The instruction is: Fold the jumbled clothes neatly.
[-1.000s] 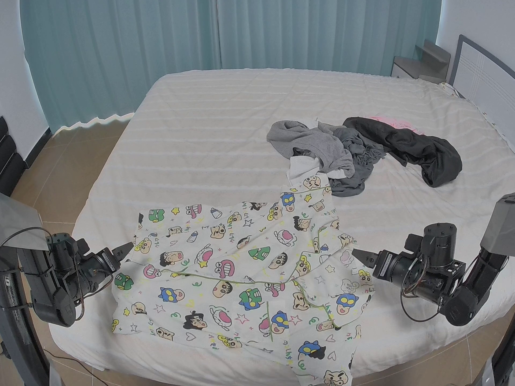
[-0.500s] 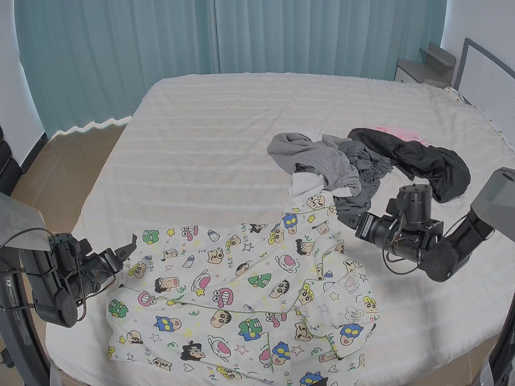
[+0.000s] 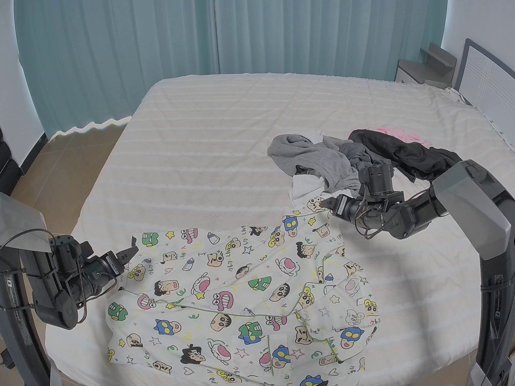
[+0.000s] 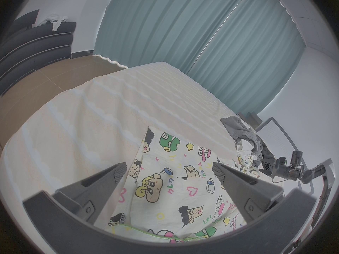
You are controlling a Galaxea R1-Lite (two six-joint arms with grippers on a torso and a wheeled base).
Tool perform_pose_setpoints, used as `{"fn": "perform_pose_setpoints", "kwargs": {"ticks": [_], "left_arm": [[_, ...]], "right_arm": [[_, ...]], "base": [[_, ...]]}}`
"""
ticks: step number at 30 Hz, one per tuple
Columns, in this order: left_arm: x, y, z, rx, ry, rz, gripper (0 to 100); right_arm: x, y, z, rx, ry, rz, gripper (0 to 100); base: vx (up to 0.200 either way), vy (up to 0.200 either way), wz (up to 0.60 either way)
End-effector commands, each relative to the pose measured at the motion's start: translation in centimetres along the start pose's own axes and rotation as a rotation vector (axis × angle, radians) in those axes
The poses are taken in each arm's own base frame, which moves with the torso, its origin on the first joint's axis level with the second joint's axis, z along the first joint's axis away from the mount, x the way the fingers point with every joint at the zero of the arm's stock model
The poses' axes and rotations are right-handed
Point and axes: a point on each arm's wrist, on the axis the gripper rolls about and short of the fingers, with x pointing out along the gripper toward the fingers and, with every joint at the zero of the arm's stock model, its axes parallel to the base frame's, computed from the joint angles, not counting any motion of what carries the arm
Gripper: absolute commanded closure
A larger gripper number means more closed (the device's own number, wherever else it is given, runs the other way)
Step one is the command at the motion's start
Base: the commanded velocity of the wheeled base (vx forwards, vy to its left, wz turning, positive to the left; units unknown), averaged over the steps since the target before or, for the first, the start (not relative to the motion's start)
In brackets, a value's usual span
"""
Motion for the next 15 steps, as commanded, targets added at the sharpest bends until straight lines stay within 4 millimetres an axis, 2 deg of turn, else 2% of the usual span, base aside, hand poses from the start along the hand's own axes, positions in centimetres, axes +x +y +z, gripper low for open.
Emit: {"fn": "perform_pose_setpoints", "kwargs": {"ticks": [1,7,14,15], "left_arm": [[0.1,0.0,-0.3,-0.002,0.012,-0.001,0],[0.2,0.0,-0.4,-0.003,0.016,0.001,0],[0.2,0.1,-0.5,-0.004,0.02,0.003,0],[0.3,0.1,-0.5,-0.004,0.018,0.004,0]], "right_arm": [[5.6,-1.8,-1.4,0.007,0.064,-0.065,0],[6.8,-1.1,-0.9,0.011,0.064,-0.054,0],[7.7,0.5,-1.6,-0.006,0.091,-0.038,0],[7.8,0.7,-1.6,-0.008,0.091,-0.035,100]], "base": [[0.0,0.0,0.0],[0.0,0.0,0.0],[0.0,0.0,0.0],[0.0,0.0,0.0]]}}
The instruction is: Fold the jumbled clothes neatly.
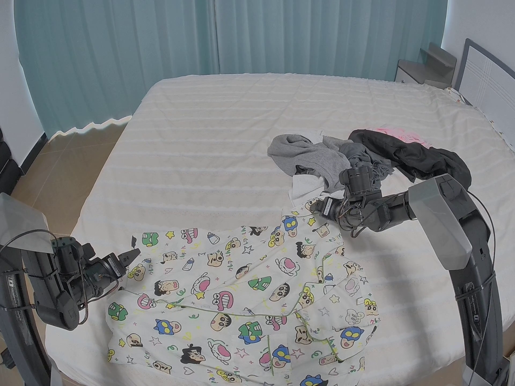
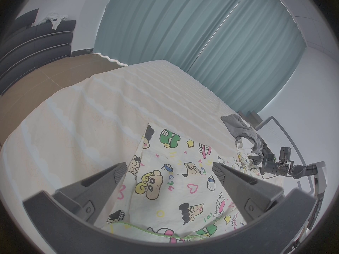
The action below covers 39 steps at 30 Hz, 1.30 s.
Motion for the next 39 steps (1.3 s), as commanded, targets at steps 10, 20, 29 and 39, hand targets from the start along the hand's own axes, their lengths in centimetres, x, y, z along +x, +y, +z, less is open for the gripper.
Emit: {"fn": "perform_pose_setpoints", "kwargs": {"ticks": [10,20,29,39], "left_arm": [[0.1,0.1,0.0,-0.001,0.0,0.004,0],[0.1,0.1,-0.1,0.0,0.0,0.006,0],[0.2,0.2,-0.2,-0.001,0.003,0.01,0],[0.1,0.2,-0.2,-0.002,0.004,0.011,0]], "right_arm": [[0.4,1.1,0.5,0.045,-0.049,-0.029,100],[-0.4,1.5,3.4,0.076,-0.232,0.062,100],[0.0,1.2,3.0,0.069,-0.239,0.059,100],[-0.2,0.5,1.2,0.027,-0.17,0.017,0]], "base": [[0.0,0.0,0.0],[0.0,0.0,0.0],[0.0,0.0,0.0],[0.0,0.0,0.0]]}}
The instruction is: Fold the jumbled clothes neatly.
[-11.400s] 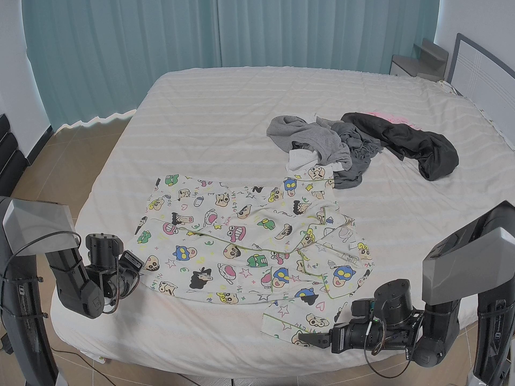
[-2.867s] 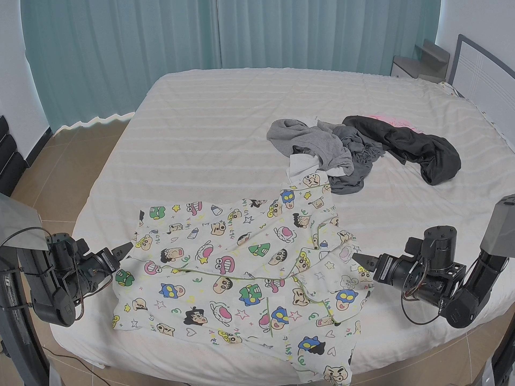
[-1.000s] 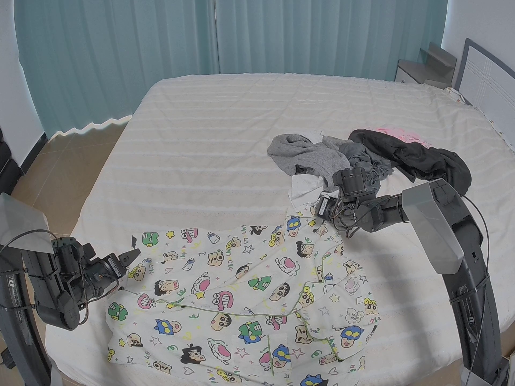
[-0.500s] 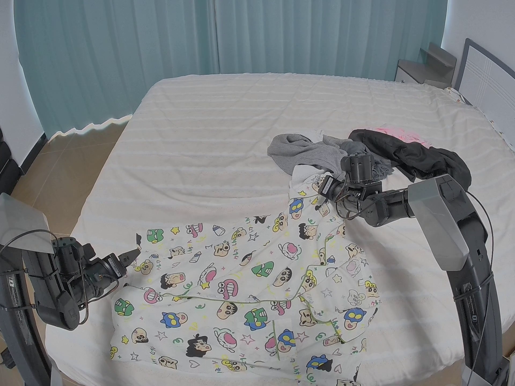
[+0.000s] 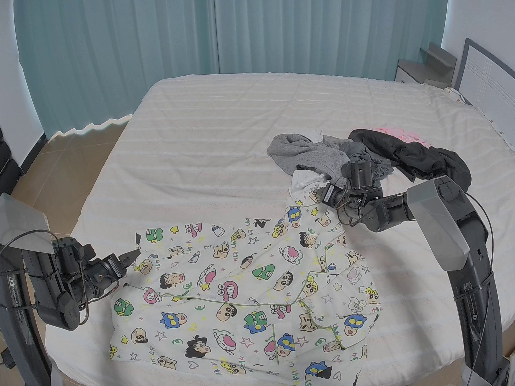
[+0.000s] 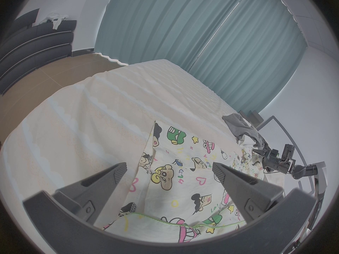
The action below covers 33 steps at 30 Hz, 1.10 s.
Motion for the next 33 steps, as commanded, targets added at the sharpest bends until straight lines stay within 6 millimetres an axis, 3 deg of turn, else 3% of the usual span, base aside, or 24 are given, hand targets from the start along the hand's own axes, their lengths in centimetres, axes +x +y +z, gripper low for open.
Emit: {"fn": "perform_pose_setpoints", "kwargs": {"ticks": [1,4,10,11,12,13,14,15,18,22,26,33], "left_arm": [[0.0,0.0,-0.1,-0.001,0.002,0.0,0],[0.0,0.0,-0.1,-0.001,0.006,0.0,0],[-0.2,-0.3,-0.5,0.0,0.022,-0.002,0],[-0.4,-0.3,-0.6,-0.001,0.028,0.0,0],[-0.4,-0.3,-0.6,-0.001,0.028,0.0,0],[-0.5,-0.6,-1.0,0.001,0.043,-0.003,0],[-0.5,-0.6,-1.0,0.001,0.043,-0.003,0],[-0.9,-0.8,-1.4,-0.013,0.06,0.001,0],[-1.7,-1.5,-1.5,-0.056,0.069,-0.011,0],[-2.9,-2.1,-1.3,-0.104,0.066,-0.017,0],[-4.5,-2.3,-1.8,-0.119,0.092,-0.002,0],[-6.7,-2.2,-2.8,-0.172,0.139,0.055,0]], "right_arm": [[-1.3,-0.2,-0.5,-0.017,0.042,-0.022,0],[-2.7,-0.5,-0.3,-0.021,0.066,-0.039,0],[-8.0,-1.2,1.4,-0.003,0.097,-0.066,0],[-9.3,-1.3,1.4,-0.001,0.104,-0.067,0],[-9.3,-1.3,1.4,-0.001,0.104,-0.067,0],[-11.3,-1.7,1.0,-0.004,0.119,-0.066,0],[-11.3,-1.7,1.0,-0.004,0.119,-0.066,0],[-13.6,-1.9,0.2,-0.009,0.123,-0.056,0],[-17.7,-2.0,-2.0,-0.03,0.142,-0.018,0],[-21.5,-3.1,-4.6,-0.047,0.173,0.015,0],[-23.6,-4.6,-6.2,-0.045,0.195,0.033,0],[-25.4,-6.1,-8.3,-0.026,0.249,0.077,0]], "base": [[0.0,0.0,0.0],[0.0,0.0,0.0],[0.0,0.0,0.0],[0.0,0.0,0.0],[0.0,0.0,0.0],[0.0,0.0,0.0],[0.0,0.0,0.0],[-0.2,0.0,0.0],[-0.2,0.0,0.0],[-0.2,0.0,0.0],[-0.2,0.0,0.0],[-0.2,0.0,0.0]]}}
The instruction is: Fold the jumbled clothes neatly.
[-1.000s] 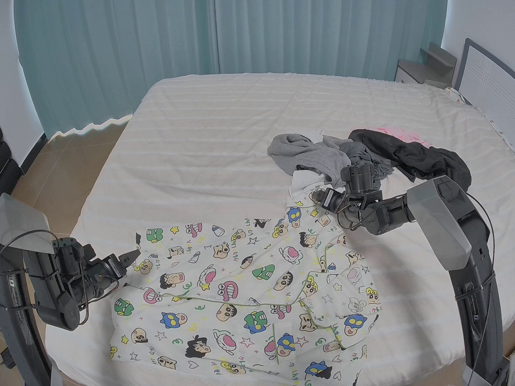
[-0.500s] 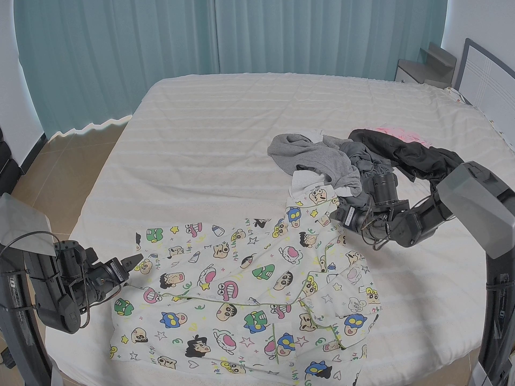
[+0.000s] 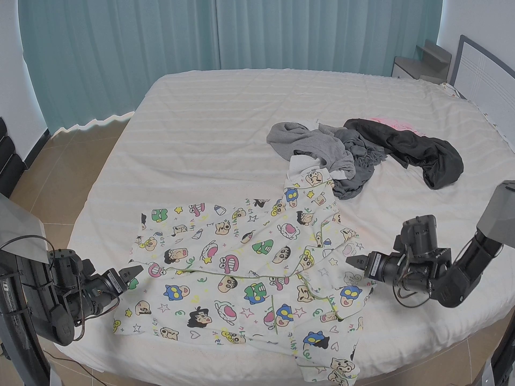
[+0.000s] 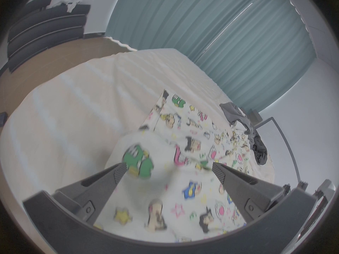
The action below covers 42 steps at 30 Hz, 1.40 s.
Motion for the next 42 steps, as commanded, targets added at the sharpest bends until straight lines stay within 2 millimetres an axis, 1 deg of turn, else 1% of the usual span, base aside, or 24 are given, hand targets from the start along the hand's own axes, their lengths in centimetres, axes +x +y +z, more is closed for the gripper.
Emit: {"fn": "perform_pose_setpoints", "kwargs": {"ticks": [1,4,10,14,18,20,25,27,28,29,30,31,35,39,42], "left_arm": [[-3.2,-0.5,-1.0,-0.097,0.016,0.053,0],[-3.3,-0.5,-0.8,-0.155,-0.009,0.074,0],[-3.4,0.1,-1.9,-0.189,0.086,0.141,0],[-3.2,0.2,-2.2,-0.221,0.106,0.153,0],[-2.2,0.5,-2.9,-0.24,0.138,0.175,0],[-1.3,0.8,-3.4,-0.239,0.156,0.192,0],[-0.3,0.7,-4.7,-0.205,0.166,0.26,0],[0.1,0.7,-4.7,-0.2,0.152,0.267,0],[0.8,0.7,-4.5,-0.215,0.121,0.277,0],[0.8,0.7,-4.5,-0.215,0.121,0.277,0],[1.5,0.5,-4.2,-0.259,0.087,0.276,0],[1.7,0.5,-4.1,-0.271,0.079,0.272,0],[1.9,0.4,-3.9,-0.282,0.064,0.268,0],[2.2,0.3,-3.4,-0.307,-0.013,0.292,0],[2.2,0.1,-3.2,-0.334,-0.034,0.282,0]], "right_arm": [[-4.4,-0.8,-2.6,0.012,0.022,0.107,0],[-4.5,-1.0,-3.1,0.047,0.041,0.143,0],[-4.2,-1.4,-3.9,0.049,0.059,0.141,0],[-4.0,-1.5,-4.0,0.052,0.054,0.144,0],[-3.9,-1.4,-4.3,0.048,0.062,0.147,0],[-3.8,-1.3,-4.6,0.042,0.074,0.145,0],[-3.5,-1.2,-5.1,0.034,0.071,0.154,0],[-3.5,-1.3,-5.2,0.03,0.072,0.156,0],[-3.5,-1.3,-5.3,0.029,0.068,0.159,0],[-3.5,-1.3,-5.3,0.029,0.068,0.159,0],[-3.4,-1.4,-5.5,0.027,0.063,0.162,0],[-3.4,-1.4,-5.5,0.024,0.059,0.167,0],[-3.3,-1.5,-5.8,0.024,0.046,0.178,0],[-3.1,-1.8,-6.2,0.021,0.038,0.185,0],[-3.1,-1.7,-6.4,0.017,0.028,0.199,0]], "base": [[-0.2,0.0,0.0],[-0.067,0.0,0.0],[0.0,0.0,0.0],[0.0,0.0,0.0],[0.0,0.0,0.0],[0.0,0.0,0.0],[0.0,0.0,0.0],[0.0,0.0,0.0],[0.0,0.0,0.0],[0.0,0.0,0.0],[0.0,0.0,0.0],[0.0,0.0,0.0],[0.0,0.0,0.0],[0.0,0.0,0.0],[0.0,0.0,0.0]]}}
